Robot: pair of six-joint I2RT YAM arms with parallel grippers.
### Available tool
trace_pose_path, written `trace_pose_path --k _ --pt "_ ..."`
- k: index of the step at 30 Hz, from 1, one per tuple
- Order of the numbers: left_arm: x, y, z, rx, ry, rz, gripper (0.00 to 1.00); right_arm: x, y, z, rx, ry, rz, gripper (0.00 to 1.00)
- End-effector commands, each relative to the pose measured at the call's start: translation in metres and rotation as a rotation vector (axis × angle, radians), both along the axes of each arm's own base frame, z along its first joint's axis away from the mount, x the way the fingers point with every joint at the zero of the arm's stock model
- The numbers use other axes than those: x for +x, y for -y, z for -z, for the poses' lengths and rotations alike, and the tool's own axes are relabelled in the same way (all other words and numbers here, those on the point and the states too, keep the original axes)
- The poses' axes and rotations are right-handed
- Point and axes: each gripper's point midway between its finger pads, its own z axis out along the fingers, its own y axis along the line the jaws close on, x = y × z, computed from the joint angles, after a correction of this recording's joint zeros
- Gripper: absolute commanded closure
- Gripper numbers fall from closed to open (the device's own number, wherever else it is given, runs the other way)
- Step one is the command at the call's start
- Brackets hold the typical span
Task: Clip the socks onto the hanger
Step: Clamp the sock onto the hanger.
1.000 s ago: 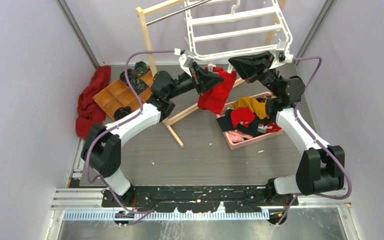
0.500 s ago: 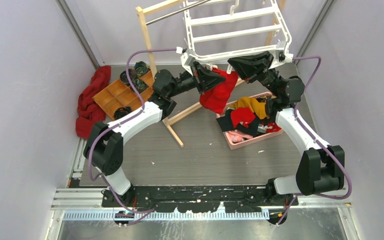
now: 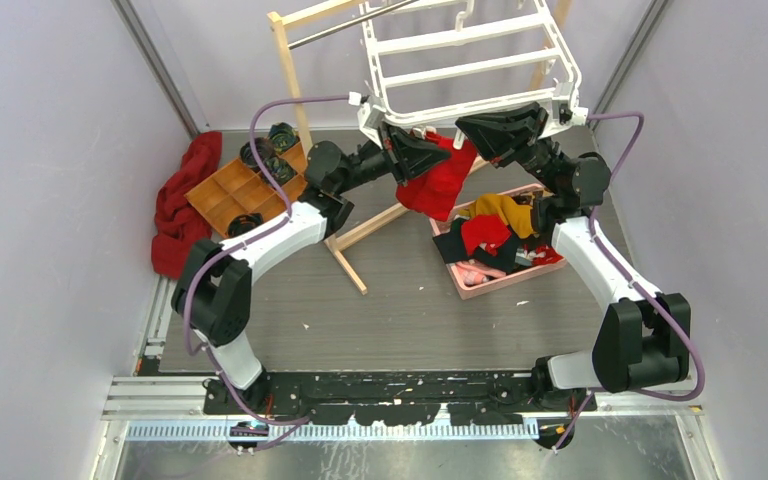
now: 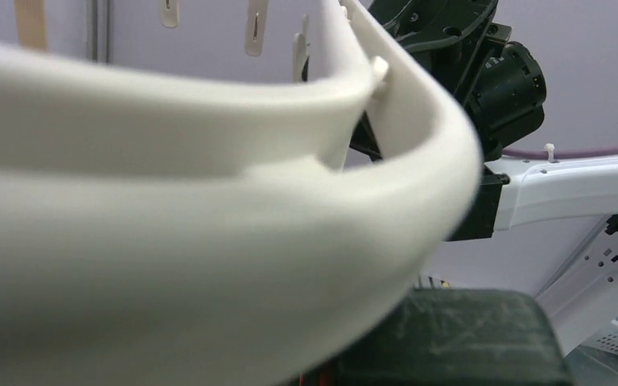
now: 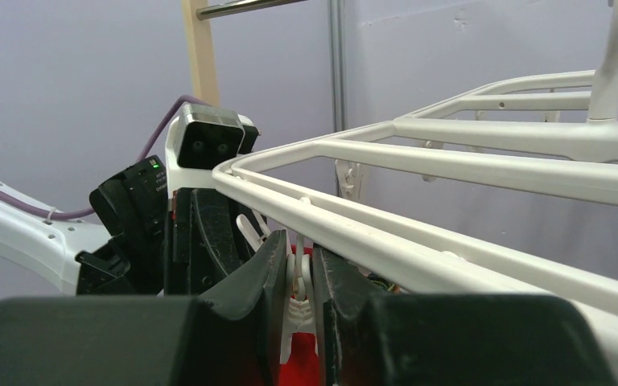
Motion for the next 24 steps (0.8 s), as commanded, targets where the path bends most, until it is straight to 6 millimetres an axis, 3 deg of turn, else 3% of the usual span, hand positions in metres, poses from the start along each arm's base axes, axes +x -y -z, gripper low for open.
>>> trace_pose_path --k 1,7,14,18,20,24 --pt "0.01 -0.011 -0.02 -0.08 -0.017 -0.017 1.0 -0.027 -0.004 -0.024 -0.006 0.095 -0.048 0.86" --pt "0.014 -0.014 -0.019 -0.097 -0.037 -0.035 1.0 -0.029 -0.005 -0.024 -0.007 0.097 -0.051 0.85" --pt "0.004 -0.012 -0.034 -0.149 -0.034 0.03 1.0 -0.025 -0.006 -0.02 -0.02 0.094 -0.042 0.85" --pt "0.004 -0.012 -0.031 -0.15 -0.045 0.031 1.0 -0.025 -0.007 -0.02 -0.019 0.092 -0.042 0.85" --pt "0.005 -0.013 -0.03 -0.151 -0.046 0.027 1.0 -0.024 -0.007 -0.02 -0.019 0.089 -0.041 0.82" --pt "0.006 -0.013 -0.031 -0.155 -0.044 0.021 1.0 -0.024 -0.006 -0.019 -0.02 0.091 -0.035 0.63"
